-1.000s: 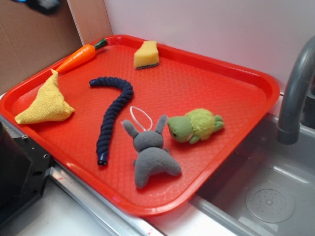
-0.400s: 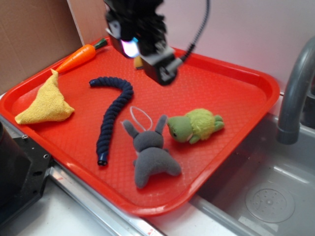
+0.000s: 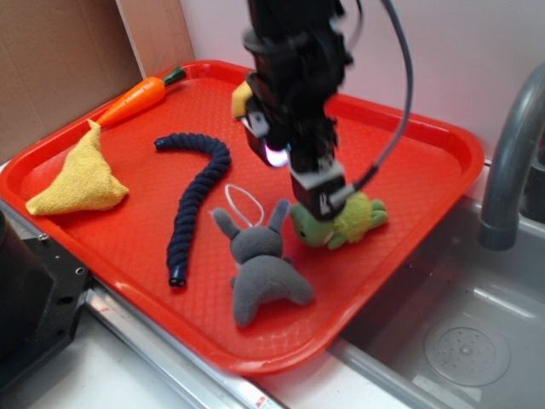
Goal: Grab the green animal.
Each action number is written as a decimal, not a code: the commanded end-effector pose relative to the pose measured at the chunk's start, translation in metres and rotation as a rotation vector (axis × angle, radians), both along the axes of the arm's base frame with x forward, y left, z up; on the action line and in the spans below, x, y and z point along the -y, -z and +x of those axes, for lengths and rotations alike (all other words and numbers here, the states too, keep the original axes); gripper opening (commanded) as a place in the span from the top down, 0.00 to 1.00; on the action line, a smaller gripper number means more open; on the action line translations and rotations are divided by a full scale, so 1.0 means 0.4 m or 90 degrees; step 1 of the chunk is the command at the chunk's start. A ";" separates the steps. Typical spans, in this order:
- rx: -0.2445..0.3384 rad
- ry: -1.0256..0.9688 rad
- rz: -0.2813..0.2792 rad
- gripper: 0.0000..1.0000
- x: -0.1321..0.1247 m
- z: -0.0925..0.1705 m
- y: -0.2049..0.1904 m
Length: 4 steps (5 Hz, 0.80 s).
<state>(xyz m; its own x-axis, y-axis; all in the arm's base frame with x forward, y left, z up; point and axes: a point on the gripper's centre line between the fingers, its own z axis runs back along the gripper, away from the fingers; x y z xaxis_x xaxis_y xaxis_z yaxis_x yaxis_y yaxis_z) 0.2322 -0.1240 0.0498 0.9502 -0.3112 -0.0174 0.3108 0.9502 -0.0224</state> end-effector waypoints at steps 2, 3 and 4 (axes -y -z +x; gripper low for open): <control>0.034 0.000 -0.021 0.00 0.017 0.019 -0.033; 0.034 0.000 -0.021 0.00 0.017 0.019 -0.033; 0.045 0.033 -0.018 0.00 0.059 0.031 -0.051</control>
<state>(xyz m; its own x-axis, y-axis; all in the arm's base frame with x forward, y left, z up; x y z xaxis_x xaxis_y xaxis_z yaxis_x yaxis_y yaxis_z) 0.2418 -0.1397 0.0610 0.9387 -0.3440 0.0230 0.3445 0.9385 -0.0216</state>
